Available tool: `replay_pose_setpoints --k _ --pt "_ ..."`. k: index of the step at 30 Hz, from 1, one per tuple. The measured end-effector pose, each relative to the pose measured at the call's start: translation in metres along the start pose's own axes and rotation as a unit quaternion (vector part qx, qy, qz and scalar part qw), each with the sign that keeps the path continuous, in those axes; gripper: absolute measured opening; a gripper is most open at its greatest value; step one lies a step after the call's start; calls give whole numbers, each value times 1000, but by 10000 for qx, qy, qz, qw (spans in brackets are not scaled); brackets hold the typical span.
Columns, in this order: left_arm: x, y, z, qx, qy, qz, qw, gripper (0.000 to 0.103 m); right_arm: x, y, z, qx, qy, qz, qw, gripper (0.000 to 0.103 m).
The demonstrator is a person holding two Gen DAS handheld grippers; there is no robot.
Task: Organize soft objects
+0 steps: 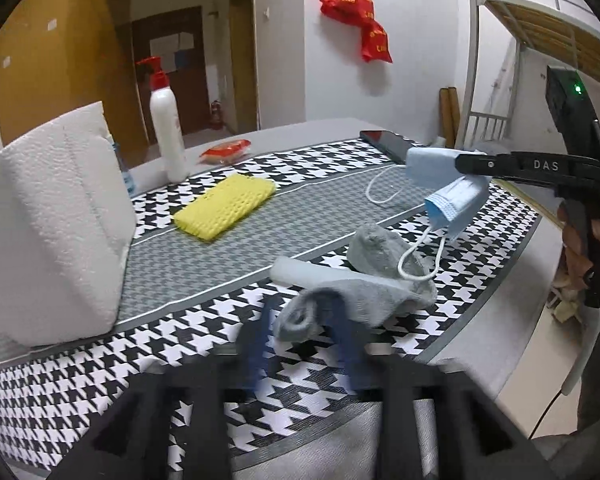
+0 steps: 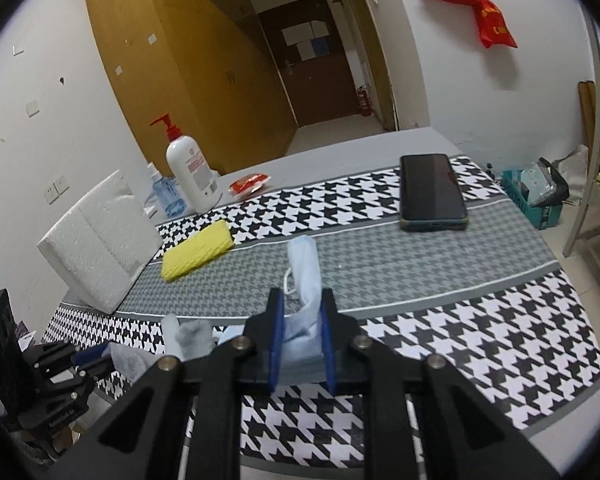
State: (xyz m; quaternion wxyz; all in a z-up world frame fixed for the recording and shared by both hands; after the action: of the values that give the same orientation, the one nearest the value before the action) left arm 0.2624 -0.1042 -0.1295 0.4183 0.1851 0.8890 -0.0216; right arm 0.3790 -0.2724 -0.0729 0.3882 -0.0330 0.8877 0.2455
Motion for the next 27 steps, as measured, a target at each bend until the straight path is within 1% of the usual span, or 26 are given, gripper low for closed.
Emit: replay_pose_setpoints --k 1,2,4,5,7,8,10,13,16,18,20,23,24,27 --pt "0 1 -1 -30 -23 -27 10000 73 0 0 -1 3 -13 4 10000 21" --pt "-1 -1 -3 -16 -88 -46 9999 77 1 -1 -2 2 -19 18 10000 21" --pt "-4 -11 -7 186 -162 38 9997 78 1 -4 -6 5 -59 51 10000 21" --pt "-5 -16 -8 267 -193 104 9994 83 0 -5 -8 13 -77 69 9999 21" --pt "-8 -27 -9 344 -220 282 9988 89 -2 -10 -14 27 -144 133 9998 21" --pt "-8 -32 -8 354 -219 377 9984 89 -3 -12 -17 41 -173 151 9997 21" --pt "-10 -41 -3 360 -176 550 9977 89 -3 -14 -21 58 -222 174 9996 21" --pt "-9 -43 8 439 -67 550 9975 89 -2 -16 -26 48 -263 188 9995 21" --pt "-6 -40 20 416 124 542 9976 89 1 -17 -30 16 -272 218 9994 21" --pt "-1 -38 27 388 267 517 9975 84 2 -17 -33 -1 -283 218 9994 21" --pt "3 -38 33 495 380 470 9969 74 3 -17 -35 -9 -300 229 9993 21" --pt "9 -36 39 461 551 416 9965 67 4 -20 -36 -5 -304 277 9992 21" --pt "10 -35 40 476 552 392 9966 66 4 -20 -36 -12 -292 288 9992 21" --pt "11 -36 39 494 559 393 9964 60 5 -19 -35 -14 -278 290 9992 21"
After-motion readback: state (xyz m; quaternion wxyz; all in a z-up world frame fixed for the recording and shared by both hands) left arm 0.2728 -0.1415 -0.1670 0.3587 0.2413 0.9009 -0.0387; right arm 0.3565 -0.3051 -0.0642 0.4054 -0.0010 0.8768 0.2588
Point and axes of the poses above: each gripper's, at about its wrist camera, not at the fingertips, and z roughly the way its jaws point, y to its left, x to its underside, the point moved 9 cm from there along z, roughly the way its jaws point, and after that the axes turned 8 degrees about z, right-handed, at the moved point
